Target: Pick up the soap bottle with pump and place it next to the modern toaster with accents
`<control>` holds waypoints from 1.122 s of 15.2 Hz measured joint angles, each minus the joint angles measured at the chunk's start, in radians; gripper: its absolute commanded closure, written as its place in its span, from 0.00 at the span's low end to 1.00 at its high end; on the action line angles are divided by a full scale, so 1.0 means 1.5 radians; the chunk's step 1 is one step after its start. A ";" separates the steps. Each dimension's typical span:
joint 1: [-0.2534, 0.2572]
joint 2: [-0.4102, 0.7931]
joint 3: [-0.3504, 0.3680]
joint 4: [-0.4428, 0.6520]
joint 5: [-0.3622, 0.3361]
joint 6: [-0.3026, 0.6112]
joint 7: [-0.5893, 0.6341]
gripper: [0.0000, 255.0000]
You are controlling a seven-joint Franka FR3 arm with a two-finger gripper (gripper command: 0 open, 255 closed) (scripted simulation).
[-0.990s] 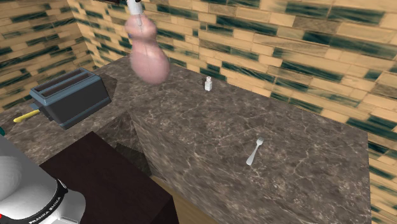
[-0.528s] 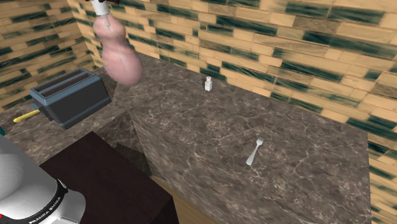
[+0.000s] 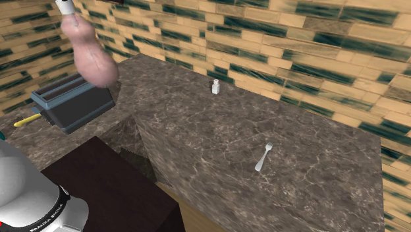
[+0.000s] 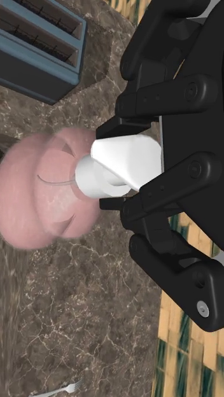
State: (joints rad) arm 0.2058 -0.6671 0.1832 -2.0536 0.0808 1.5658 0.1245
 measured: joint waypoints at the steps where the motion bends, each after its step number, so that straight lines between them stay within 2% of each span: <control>1: 0.004 -0.005 0.013 0.000 0.006 -0.003 0.016 1.00; 7: 0.026 -0.024 0.095 0.010 0.046 -0.024 0.111 1.00; 17: 0.040 0.007 0.242 0.081 0.098 -0.042 0.270 1.00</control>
State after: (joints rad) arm 0.2659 -0.6559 0.5459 -1.9316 0.2285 1.5034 0.5292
